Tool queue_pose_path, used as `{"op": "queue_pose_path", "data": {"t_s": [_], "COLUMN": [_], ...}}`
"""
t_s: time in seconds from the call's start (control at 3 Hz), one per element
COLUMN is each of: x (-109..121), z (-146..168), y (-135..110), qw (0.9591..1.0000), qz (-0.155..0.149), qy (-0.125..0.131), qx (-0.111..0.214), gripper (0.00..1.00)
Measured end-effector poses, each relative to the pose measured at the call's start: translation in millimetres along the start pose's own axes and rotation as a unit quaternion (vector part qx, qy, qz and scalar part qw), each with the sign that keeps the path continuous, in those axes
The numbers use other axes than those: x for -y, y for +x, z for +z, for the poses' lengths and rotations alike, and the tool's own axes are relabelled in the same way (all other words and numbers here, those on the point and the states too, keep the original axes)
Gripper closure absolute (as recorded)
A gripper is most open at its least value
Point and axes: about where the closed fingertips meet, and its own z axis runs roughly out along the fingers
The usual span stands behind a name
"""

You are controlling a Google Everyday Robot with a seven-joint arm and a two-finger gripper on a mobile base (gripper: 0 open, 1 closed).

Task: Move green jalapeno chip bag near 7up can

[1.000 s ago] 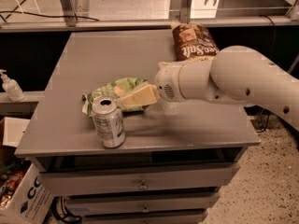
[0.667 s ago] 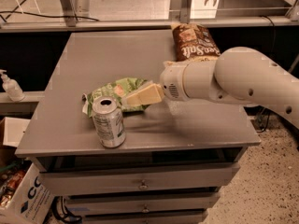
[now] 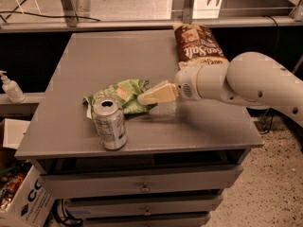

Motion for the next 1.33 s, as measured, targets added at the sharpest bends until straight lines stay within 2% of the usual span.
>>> {"op": "queue_pose_path", "data": {"t_s": [0.67, 1.0, 1.33], "x": [31, 41, 58], "z": [-47, -75, -123], "y": [15, 17, 29], "qw": [0.9993, 0.9989, 0.9988], "qz": [0.002, -0.005, -0.011], "qy": [0.037, 0.046, 0.026], "qx": [0.005, 0.010, 0.041], "gripper": [0.00, 0.00, 0.00]}}
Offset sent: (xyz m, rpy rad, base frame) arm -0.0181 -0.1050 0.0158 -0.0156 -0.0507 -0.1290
